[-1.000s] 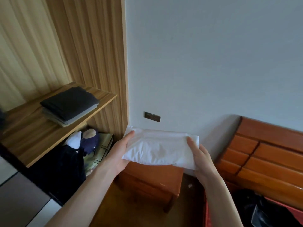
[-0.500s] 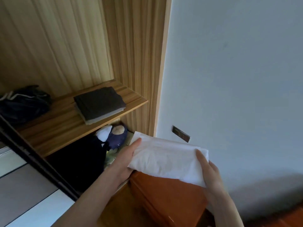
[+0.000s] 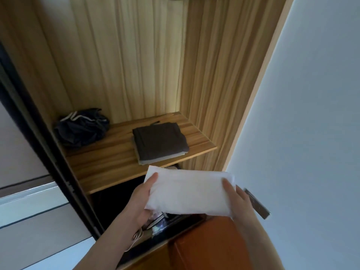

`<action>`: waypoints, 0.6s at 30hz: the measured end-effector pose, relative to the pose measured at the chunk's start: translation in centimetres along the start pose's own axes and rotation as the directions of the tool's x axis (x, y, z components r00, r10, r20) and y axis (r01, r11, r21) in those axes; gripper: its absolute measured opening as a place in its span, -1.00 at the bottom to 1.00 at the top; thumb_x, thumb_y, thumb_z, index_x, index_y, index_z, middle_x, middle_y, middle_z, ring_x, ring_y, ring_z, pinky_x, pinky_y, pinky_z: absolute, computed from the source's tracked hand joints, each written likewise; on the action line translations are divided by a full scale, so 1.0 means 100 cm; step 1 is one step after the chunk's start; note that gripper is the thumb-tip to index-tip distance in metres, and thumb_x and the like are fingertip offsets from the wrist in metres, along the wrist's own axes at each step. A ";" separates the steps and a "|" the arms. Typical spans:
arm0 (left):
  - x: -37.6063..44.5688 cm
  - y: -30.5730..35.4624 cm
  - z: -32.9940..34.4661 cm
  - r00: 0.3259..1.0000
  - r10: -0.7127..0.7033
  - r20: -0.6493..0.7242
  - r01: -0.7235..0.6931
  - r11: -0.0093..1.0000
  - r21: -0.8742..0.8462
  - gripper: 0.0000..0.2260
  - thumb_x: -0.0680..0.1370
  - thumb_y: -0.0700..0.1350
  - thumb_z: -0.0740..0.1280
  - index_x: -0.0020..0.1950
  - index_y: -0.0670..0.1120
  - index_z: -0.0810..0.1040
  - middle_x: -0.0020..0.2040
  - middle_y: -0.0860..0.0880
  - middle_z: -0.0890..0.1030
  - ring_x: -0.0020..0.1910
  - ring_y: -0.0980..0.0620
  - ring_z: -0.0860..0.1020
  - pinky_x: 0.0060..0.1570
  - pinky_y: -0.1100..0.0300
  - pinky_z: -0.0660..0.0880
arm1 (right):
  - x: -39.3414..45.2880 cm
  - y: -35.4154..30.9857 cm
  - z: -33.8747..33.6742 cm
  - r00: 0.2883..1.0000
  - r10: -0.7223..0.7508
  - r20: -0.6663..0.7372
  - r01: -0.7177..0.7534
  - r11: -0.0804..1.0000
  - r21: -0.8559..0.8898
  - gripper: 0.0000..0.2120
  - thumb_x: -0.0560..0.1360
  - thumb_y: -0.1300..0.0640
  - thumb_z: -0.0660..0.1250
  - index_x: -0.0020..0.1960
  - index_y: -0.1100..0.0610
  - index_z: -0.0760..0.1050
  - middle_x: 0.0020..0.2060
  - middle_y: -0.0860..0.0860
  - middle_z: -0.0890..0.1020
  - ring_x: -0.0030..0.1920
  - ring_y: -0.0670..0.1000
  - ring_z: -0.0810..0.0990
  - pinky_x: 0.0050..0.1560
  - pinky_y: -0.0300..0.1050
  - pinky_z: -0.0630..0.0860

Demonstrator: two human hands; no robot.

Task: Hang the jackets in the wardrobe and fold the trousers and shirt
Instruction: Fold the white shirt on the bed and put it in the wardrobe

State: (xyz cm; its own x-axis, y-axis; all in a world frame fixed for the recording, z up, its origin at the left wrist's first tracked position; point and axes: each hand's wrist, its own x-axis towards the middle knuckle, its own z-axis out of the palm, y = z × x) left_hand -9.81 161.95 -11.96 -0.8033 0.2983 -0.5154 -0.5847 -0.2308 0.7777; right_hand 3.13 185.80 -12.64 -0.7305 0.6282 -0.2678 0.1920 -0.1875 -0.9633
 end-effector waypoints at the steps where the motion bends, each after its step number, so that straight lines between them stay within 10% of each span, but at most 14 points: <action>1: 0.008 0.009 -0.003 1.000 0.022 -0.004 -0.022 1.000 -0.015 -0.61 0.64 0.09 0.37 0.31 -0.16 0.62 0.12 -0.20 0.74 0.16 -0.24 0.69 0.28 -0.20 0.54 | 0.011 -0.006 0.012 1.000 -0.010 -0.001 0.010 1.000 -0.025 -0.57 0.53 -0.27 0.44 0.22 0.03 0.64 -0.03 0.01 0.77 0.00 0.11 0.76 -0.02 0.17 0.72; 9: 0.074 0.074 -0.025 0.992 0.119 -0.035 -0.122 0.989 -0.081 -0.57 0.60 0.12 0.44 0.35 -0.12 0.60 0.18 -0.14 0.73 0.17 -0.19 0.70 0.26 -0.19 0.59 | 0.083 -0.049 0.097 0.989 -0.136 -0.054 0.129 0.986 -0.110 -0.65 0.55 -0.19 0.45 -0.10 0.12 0.64 -0.17 0.05 0.73 -0.18 0.00 0.70 -0.19 -0.05 0.61; 18: 0.130 0.118 -0.026 0.945 0.215 -0.246 -0.240 0.968 -0.077 -0.47 0.54 0.13 0.51 0.41 -0.08 0.51 0.22 -0.09 0.67 0.13 -0.12 0.67 0.21 -0.14 0.62 | 0.149 -0.086 0.154 0.984 -0.169 0.061 0.176 0.975 -0.135 -0.71 0.58 -0.22 0.38 0.04 -0.01 0.63 0.01 -0.02 0.72 0.02 -0.01 0.69 -0.10 -0.11 0.60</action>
State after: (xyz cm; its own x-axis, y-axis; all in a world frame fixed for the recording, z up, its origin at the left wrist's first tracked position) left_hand -27.43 160.71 -10.44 -0.9129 0.0048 -0.4081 -0.3814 -0.3659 0.8489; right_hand -19.47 185.11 -8.13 -0.7912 0.6035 -0.0992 0.1468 0.0299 -0.9887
